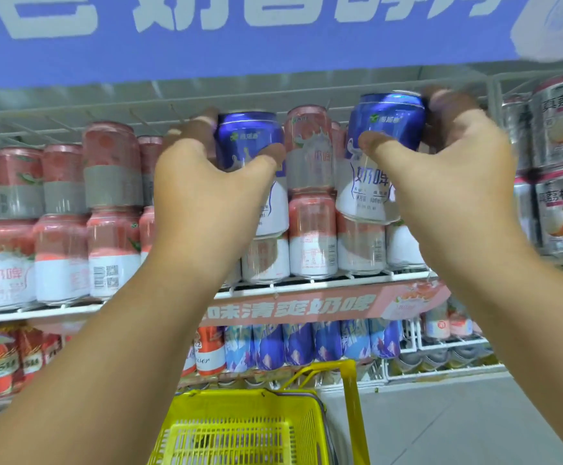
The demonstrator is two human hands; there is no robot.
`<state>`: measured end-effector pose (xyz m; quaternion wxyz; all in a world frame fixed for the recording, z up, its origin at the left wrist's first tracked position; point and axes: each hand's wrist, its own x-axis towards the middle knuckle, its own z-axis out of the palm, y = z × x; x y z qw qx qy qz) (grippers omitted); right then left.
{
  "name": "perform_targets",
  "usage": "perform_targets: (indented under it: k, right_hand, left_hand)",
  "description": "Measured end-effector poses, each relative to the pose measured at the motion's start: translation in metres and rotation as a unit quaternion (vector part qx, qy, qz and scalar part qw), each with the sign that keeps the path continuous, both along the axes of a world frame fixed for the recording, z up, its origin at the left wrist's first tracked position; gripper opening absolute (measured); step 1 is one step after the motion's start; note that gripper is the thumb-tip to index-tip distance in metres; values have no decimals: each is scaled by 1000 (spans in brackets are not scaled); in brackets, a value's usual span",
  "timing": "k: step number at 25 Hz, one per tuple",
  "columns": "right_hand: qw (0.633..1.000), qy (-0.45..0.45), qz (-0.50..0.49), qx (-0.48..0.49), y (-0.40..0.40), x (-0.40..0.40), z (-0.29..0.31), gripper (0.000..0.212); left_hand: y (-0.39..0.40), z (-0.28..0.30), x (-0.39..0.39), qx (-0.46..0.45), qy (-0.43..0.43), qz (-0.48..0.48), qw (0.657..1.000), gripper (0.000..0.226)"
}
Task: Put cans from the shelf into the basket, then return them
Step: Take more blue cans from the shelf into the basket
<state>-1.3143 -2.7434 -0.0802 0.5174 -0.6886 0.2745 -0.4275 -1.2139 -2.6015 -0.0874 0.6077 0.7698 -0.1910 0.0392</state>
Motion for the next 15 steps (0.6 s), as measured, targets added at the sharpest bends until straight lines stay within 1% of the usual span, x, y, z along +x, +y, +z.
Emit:
perform_targets:
  k: [1,4,5,7,8,9,11,13,15]
  right_hand:
    - [1000,8,9,-4,7,-11,-5,49]
    - [997,10,68,39,50,-48,-29,65]
    - [994,15,90,61,64,-58,-42,66]
    - [982,39,146,114,100,-74,-74,63]
    - [974,60,166,142,117,-81,-96,64]
    - [968,88,172,162,134,-87,-120,65]
    - [955,140,174,195,168,-92,-171,67]
    - [939,180,168,240,200,-88,-229,69]
    - [926,220,158,263,229,-80,-286,70]
  left_hand:
    - [12,-7,-6,5,5,4,1000,31]
    - [61,-36,-33,38,29,21,999,63]
    - [78,-49,-41,56,31,26,998,66]
    - [116,-79,-59,84,50,35,995,64]
    - [135,-98,-64,94,59,33,993,59]
    - [152,-118,-70,106,71,28,991,55]
    - [185,-164,-77,140,98,19,985,57]
    - [219,-219,-76,176,123,1,977,56]
    - [252,-276,-76,218,162,7,962,60]
